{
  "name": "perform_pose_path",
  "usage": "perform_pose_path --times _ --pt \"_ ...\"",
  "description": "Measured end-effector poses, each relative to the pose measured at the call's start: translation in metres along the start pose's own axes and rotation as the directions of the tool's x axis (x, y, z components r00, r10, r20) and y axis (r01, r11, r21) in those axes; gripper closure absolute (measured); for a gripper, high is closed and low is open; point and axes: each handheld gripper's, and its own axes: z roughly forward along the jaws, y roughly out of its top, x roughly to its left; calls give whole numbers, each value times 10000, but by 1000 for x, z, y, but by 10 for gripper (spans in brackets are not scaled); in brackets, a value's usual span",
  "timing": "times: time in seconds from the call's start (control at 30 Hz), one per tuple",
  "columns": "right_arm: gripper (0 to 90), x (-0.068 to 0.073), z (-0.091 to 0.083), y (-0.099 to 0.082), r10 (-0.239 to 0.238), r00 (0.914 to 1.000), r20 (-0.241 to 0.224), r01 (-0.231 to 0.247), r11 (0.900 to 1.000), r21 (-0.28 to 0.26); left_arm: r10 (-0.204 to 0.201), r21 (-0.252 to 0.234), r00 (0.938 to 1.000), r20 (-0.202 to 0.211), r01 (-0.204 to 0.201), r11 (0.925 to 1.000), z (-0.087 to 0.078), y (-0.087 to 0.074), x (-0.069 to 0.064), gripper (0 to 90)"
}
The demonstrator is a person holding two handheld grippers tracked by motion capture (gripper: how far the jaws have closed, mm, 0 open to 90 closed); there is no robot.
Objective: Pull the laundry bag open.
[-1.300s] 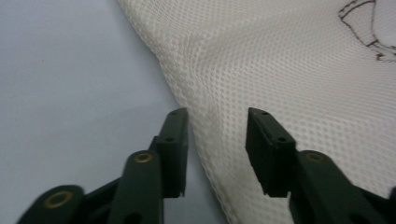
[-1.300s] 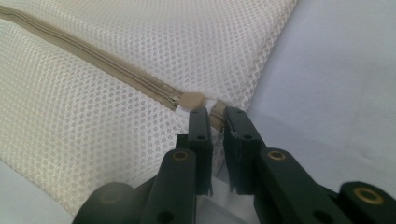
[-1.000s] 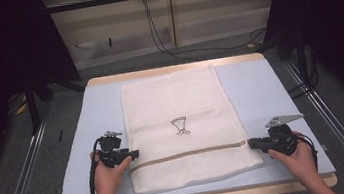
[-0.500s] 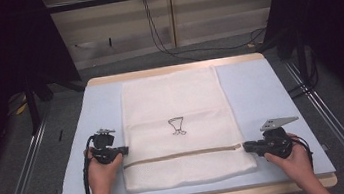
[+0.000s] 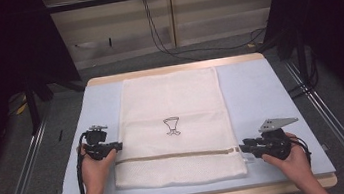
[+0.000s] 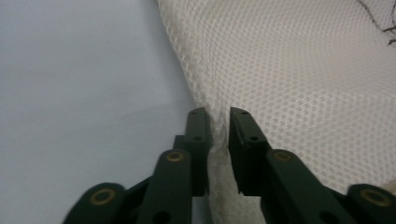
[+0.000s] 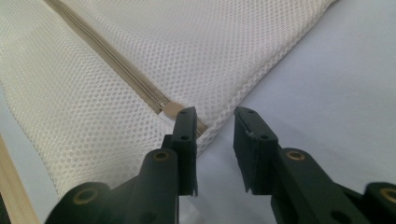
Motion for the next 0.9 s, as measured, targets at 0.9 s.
perform_pose_path --times 0.9 --pt "890 13 19 7 -1178 9930 84 1178 9930 32 1482 -724 9442 2942 -1326 9885 5 13 -82 417"
